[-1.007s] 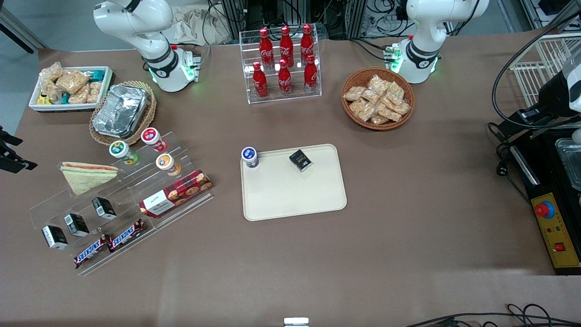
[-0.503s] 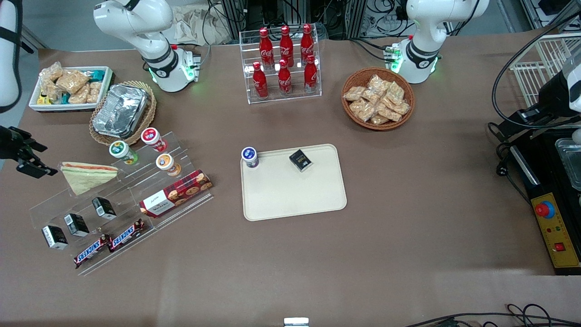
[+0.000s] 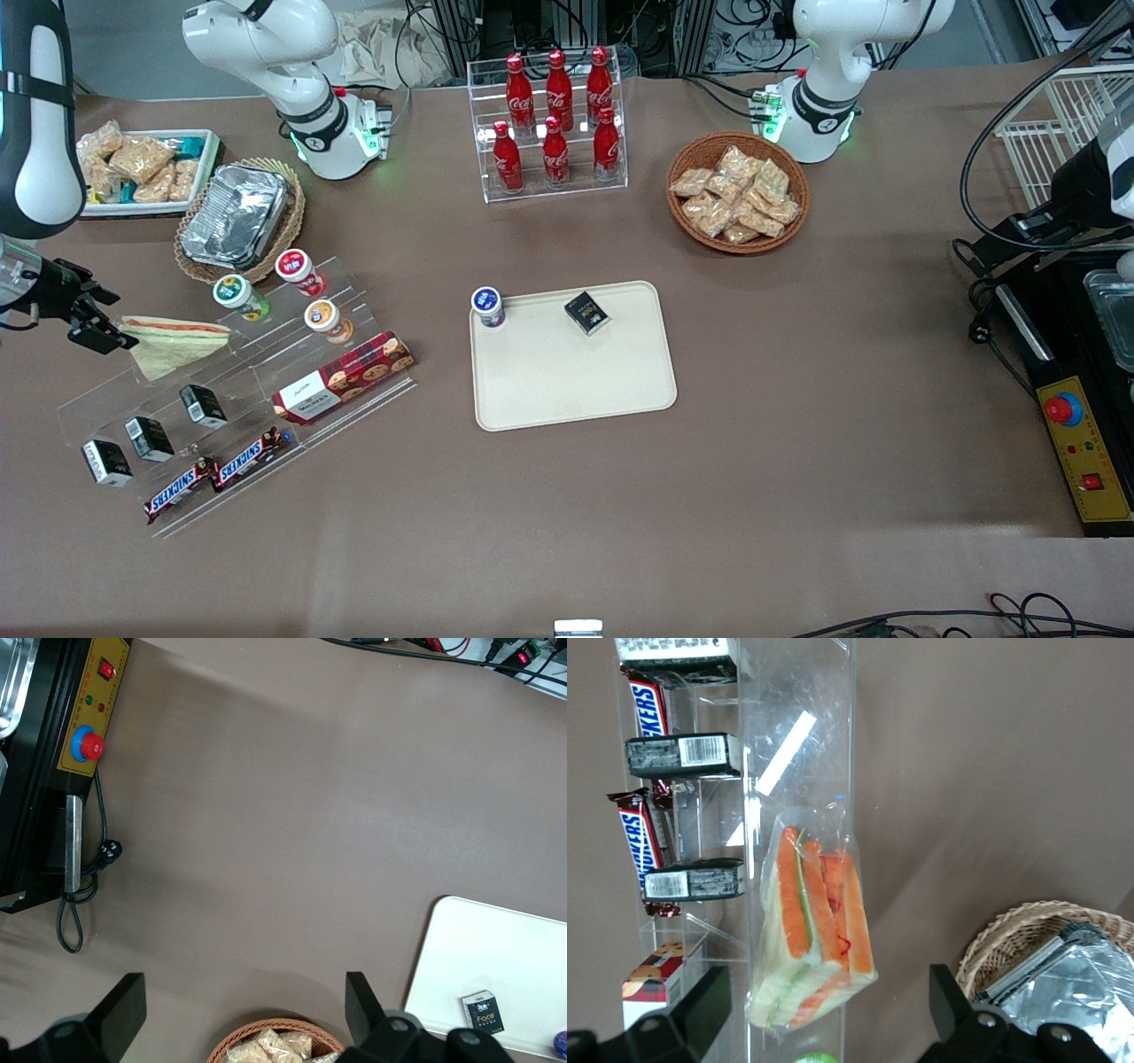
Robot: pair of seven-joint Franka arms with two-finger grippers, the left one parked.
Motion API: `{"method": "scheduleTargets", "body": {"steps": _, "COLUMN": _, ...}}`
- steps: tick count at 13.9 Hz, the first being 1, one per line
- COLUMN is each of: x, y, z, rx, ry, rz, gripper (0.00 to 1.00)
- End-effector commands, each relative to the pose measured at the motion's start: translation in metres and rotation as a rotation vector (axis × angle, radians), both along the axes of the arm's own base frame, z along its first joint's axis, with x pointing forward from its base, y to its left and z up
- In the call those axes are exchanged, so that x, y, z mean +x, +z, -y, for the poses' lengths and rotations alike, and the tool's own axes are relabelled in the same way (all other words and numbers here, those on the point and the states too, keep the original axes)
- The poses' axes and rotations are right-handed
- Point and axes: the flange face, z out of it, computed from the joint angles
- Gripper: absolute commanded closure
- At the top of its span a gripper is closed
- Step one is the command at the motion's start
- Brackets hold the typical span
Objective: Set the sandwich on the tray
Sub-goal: 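Lower the open right gripper around the wrapped triangular sandwich and close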
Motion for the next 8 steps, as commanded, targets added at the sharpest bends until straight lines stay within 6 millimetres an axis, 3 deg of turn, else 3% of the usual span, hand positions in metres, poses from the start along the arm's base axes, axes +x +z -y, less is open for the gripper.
{"method": "scheduleTargets", "body": {"steps": 1, "x": 0.005, "y": -0.014, "z": -0.002, "rx": 0.004, "ry": -0.03, "rz": 0.012, "gripper": 0.01}}
{"method": "scheduleTargets", "body": {"steps": 4, "x": 0.01, "y": -0.024, "z": -0.001, "rx": -0.009, "ry": -0.031, "rz": 0.019, "gripper": 0.03}}
{"method": "scheduleTargets", "body": {"steps": 7, "x": 0.014, "y": -0.032, "z": -0.002, "rx": -0.015, "ry": -0.03, "rz": 0.014, "gripper": 0.19}}
{"method": "scheduleTargets", "body": {"steps": 8, "x": 0.015, "y": -0.032, "z": -0.003, "rx": -0.008, "ry": -0.034, "rz": 0.017, "gripper": 0.19}}
